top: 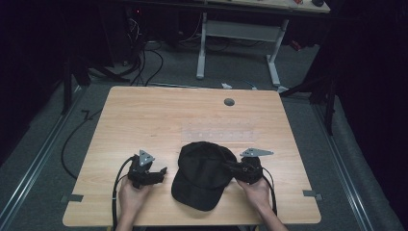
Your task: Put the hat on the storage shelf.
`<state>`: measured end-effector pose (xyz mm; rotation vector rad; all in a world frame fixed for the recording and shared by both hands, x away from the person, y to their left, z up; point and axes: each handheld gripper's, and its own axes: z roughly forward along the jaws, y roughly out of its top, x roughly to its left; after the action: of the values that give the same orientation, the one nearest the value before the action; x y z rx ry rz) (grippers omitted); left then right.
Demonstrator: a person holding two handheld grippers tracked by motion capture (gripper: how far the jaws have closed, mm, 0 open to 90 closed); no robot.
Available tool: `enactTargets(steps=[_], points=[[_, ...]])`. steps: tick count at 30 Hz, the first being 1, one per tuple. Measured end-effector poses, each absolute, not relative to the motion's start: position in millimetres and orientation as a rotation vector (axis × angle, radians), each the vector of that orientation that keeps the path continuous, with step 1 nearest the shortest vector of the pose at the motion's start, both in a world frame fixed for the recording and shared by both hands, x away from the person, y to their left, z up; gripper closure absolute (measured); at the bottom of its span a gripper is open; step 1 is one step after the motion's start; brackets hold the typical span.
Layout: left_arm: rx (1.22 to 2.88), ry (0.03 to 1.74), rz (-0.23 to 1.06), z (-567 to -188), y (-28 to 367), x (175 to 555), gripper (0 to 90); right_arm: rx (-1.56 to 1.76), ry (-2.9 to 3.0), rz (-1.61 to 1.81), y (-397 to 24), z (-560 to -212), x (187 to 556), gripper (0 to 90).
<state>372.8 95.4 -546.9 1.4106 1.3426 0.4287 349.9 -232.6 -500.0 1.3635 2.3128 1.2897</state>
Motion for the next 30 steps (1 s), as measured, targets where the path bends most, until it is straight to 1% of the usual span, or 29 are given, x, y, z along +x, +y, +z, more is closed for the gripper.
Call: enactTargets(steps=[7, 11, 30], points=[[1.411, 1.342, 0.429, -546.9, 95.4, 372.8, 23.9, 1.369, 2.288, 1.311, -233.8, -499.4, 350.0, 84.1], [1.41, 1.343, 0.429, -547.0, 95.4, 372.9, 23.8, 1.365, 2.28, 1.31, -233.7, -498.7, 349.9, 86.1], [1.41, 1.343, 0.429, -546.9, 95.4, 372.9, 23.9, 1.315, 2.283, 1.289, -232.8, -494.9, 349.3, 87.0]])
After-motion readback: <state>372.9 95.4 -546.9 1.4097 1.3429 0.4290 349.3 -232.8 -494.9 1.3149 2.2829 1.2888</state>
